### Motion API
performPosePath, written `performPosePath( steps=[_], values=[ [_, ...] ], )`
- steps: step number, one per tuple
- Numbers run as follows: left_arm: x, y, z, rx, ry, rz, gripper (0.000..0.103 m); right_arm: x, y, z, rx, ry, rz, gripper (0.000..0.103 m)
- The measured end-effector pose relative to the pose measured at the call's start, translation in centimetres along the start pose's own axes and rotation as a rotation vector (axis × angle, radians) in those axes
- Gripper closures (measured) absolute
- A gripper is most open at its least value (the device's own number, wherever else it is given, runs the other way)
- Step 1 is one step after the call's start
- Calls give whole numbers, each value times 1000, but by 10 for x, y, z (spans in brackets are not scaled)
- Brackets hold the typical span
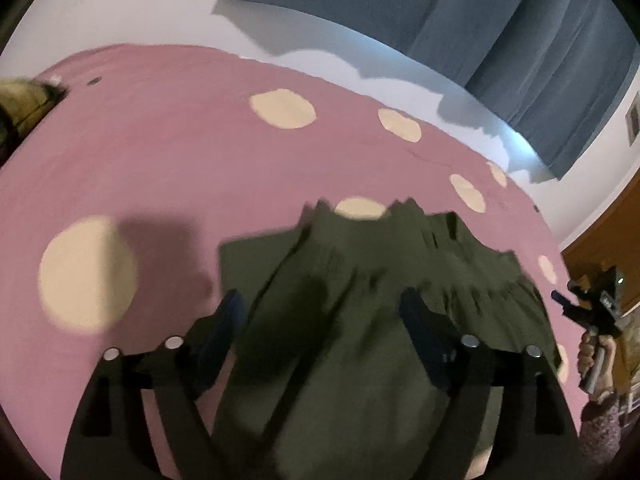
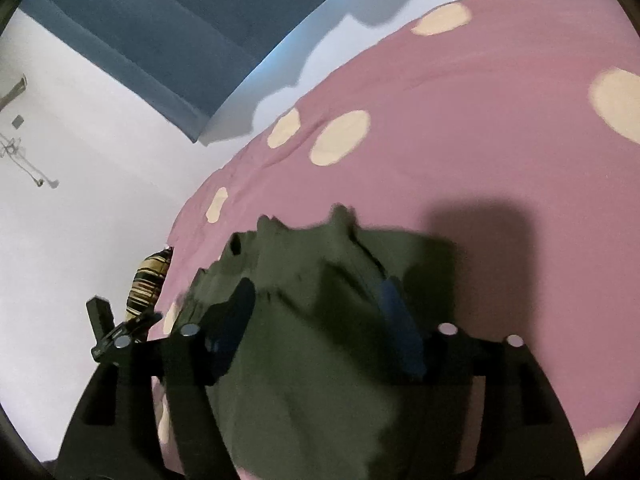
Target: Fold small clothes
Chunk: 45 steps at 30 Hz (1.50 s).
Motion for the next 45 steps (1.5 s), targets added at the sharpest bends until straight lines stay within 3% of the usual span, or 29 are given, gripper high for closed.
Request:
performPosePath(
  steps=[7, 12, 17, 19, 21, 24, 30, 36, 39, 43, 45],
  values=[
    [-35, 52, 72, 23, 170, 20, 22, 55, 40, 64, -38, -149, 21, 33],
    [-44, 53, 109, 10, 311, 118, 22, 54, 30, 96, -84, -158, -17, 33],
    [-27, 35, 109, -11, 275, 151, 23, 34, 18, 102, -104, -115, -50, 37],
    [-23, 27, 104, -19, 264, 141, 32, 31, 13, 103, -102, -73, 2, 52],
    [-27, 15, 104, -47, 277, 94, 52, 36, 9, 103, -98, -73, 39, 72],
    [-33, 9, 102, -57, 293, 37, 69, 44, 7, 105, -104, -83, 28, 81],
    [-25, 4, 104, -73, 195, -80, 74, 46, 4, 107, -95, -43, 31, 87],
    [-29, 14, 108, -72, 137, -65, 72, 50, 9, 107, -94, -43, 7, 86],
    [-31, 26, 114, -71, 114, -1, 70, 52, 10, 106, -107, -58, -31, 79],
    [-35, 54, 118, -49, 70, 46, 59, 48, 23, 103, -129, -33, -62, 49],
    [-36, 66, 111, -21, 46, 39, 41, 45, 30, 96, -124, -1, -54, 39]
  ],
)
Point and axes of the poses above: each gripper's, at about its wrist camera, not at the fingertips, and y roughly against the way its jaws point, x to its right, z to its underside, the point moved 6 cm from there along -y, roughly the way its jaws point, and after that the axes turned 9 degrees about z, right-handed, at the moved point
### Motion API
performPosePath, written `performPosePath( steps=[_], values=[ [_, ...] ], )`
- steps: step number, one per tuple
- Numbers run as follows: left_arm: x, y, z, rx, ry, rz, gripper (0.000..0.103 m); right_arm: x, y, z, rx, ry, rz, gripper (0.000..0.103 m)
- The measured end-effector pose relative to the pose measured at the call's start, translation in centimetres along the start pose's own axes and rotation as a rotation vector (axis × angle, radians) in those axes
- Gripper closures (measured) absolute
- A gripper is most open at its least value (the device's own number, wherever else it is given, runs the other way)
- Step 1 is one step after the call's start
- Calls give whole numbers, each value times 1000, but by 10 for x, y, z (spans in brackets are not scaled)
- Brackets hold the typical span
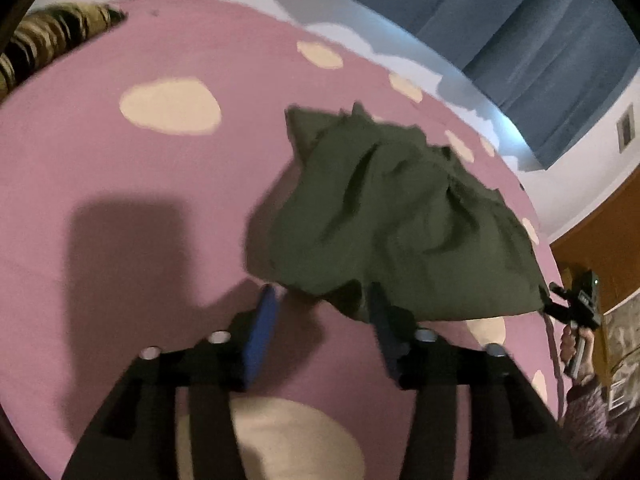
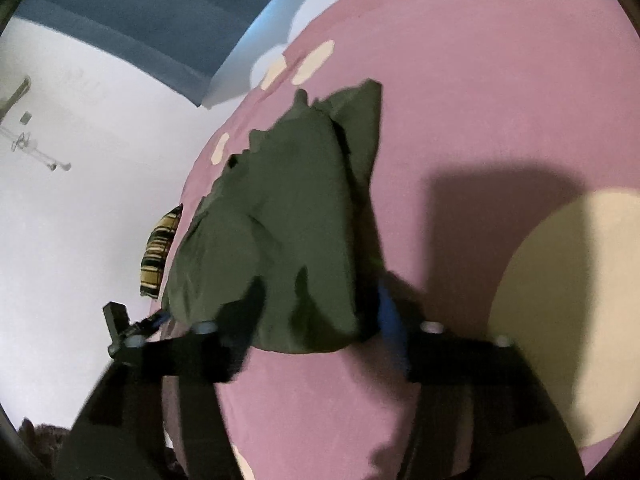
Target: Fold small clothes
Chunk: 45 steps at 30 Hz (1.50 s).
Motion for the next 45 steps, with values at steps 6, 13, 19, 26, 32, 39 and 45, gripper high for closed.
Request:
performPosePath(
  steps=[6, 13, 19, 26, 32, 39, 45],
  values=[
    [3, -7, -49, 49, -27, 47, 27, -4, -9, -51, 29, 7, 3, 32],
    [13, -89, -97, -73, -101, 18, 27, -1, -63, -101, -23, -57, -6, 30],
    [18, -122, -110, -161, -114, 15, 27, -8, -75, -108, -48, 4, 25, 37],
    [7, -134, -105, -211, -120, -66, 50, -6, -87, -101, -94, 61, 94, 81],
    [9, -135, -100, -201, -171, -130, 52, -3, -87, -97, -83, 60, 103, 85],
    [8, -134, -103, -208, -162, -130, 50, 1, -77, -101, -66, -17, 69, 70],
    [10, -134, -103, -209, -156, -126, 48, -8, -51, -110, 21, -36, 245, 60]
  ],
)
Point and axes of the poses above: each gripper's, at about its wrist camera, not at the fingertips, and y roughly against the way its jaws point, x to its right, z to its underside, the point moved 6 cm from there along -y, roughly the way its jaws point, and after that the axes turned 9 degrees about z, right-handed, at the moved point
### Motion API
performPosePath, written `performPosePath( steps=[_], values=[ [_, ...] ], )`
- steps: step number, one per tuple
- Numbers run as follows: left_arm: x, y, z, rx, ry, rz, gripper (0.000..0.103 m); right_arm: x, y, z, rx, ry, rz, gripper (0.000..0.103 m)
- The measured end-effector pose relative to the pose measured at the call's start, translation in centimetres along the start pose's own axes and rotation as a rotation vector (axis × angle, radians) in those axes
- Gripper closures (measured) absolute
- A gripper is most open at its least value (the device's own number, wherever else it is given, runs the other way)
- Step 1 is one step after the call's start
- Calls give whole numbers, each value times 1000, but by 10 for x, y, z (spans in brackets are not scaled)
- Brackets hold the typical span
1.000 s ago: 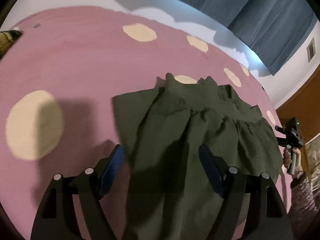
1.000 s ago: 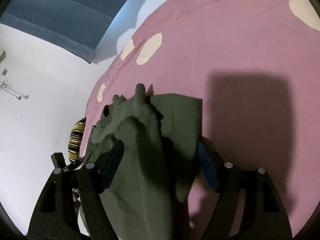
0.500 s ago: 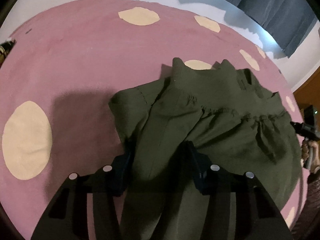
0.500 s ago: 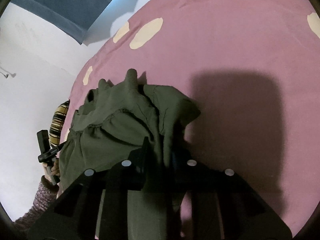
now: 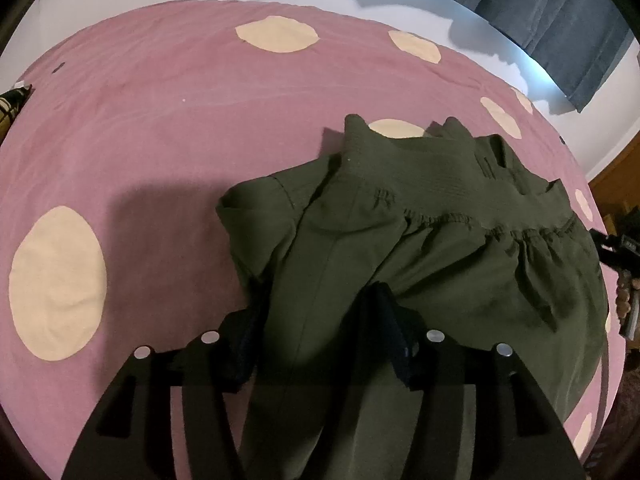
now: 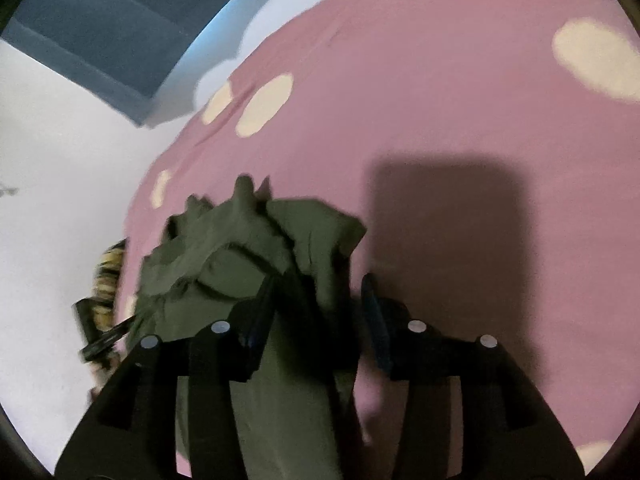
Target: Fold small clothes
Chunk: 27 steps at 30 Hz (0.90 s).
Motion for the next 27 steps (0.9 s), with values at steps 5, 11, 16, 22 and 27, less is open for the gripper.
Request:
performPosePath(
  steps=[5, 11, 16, 22, 27],
  values=[
    [1, 0, 0, -1, -2, -2, 47, -65, 35, -4, 87, -19, -108, 56],
    [1, 0, 1, -1, 5, -1, 47, -166, 25, 27, -19, 80, -308, 48],
    [1, -1, 1, -4, 4, -6, 47, -212, -24, 46, -116, 112, -317, 48],
    [1, -1, 0, -7, 1, -12, 46, -225, -84, 39, -176, 64, -246, 48],
    [-1, -3, 0, -13, -1, -7, 45, -212, -129, 45, -253, 17, -146, 49]
  ],
)
Point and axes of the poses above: each gripper's, at about its wrist camera, not at the fingertips, and y roughly against the way its jaws point, x to its right, z to its underside, the point moved 6 cm from there along -y, roughly the way its jaws point, and after that the axes turned 9 degrees about z, right-handed, at the moved point
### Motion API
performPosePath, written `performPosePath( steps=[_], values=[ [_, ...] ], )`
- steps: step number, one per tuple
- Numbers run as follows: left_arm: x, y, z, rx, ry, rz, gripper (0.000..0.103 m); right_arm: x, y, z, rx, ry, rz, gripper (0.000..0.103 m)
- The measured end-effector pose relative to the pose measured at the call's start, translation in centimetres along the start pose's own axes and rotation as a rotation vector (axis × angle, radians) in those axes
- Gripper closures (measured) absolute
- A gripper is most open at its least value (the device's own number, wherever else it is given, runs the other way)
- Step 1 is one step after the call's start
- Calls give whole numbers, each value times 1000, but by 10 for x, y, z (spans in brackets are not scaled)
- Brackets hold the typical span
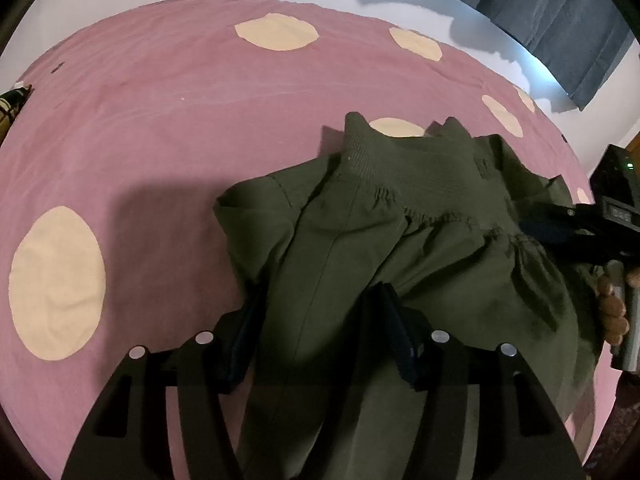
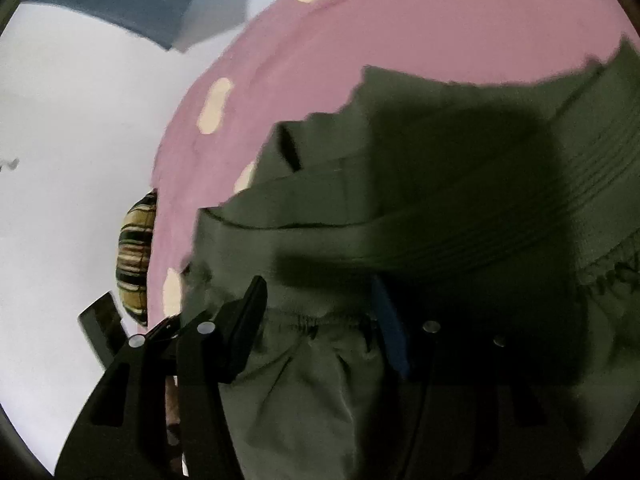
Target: Fold small clothes
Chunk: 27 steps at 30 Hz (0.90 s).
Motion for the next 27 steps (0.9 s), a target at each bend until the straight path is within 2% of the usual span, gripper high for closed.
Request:
performPosePath(
  steps=[5, 11, 14, 20, 23, 27],
  values=[
    [1, 0, -2, -7, -3, -6, 43, -2, -2, 0, 2, 9, 8, 49],
    [2, 2, -1, 0, -10, -14, 42, -6, 12, 4, 45, 21, 1, 49],
    [2, 0, -1, -3, -4, -15, 42, -9, 30, 14, 78, 36, 7, 45],
    [3, 1, -1, -6, -1, -18, 41, -9, 57, 53, 115, 40, -45, 42],
    [4, 0, -1, -7, -2, -21, 41, -7, 57, 65, 114, 39, -43, 42],
    [4, 0, -2, -12, 0, -25, 41, 1, 31, 73, 69, 32, 5, 41]
  ],
)
Point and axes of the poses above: each gripper's, at about its wrist camera, not at the fingertips, and y roughly against the way its jaws point, x to its right, z to its underside, the point moved 6 cm from there along -y, roughly the way its jaws point, and after that the axes turned 9 degrees about z, right-handed, at the moved point
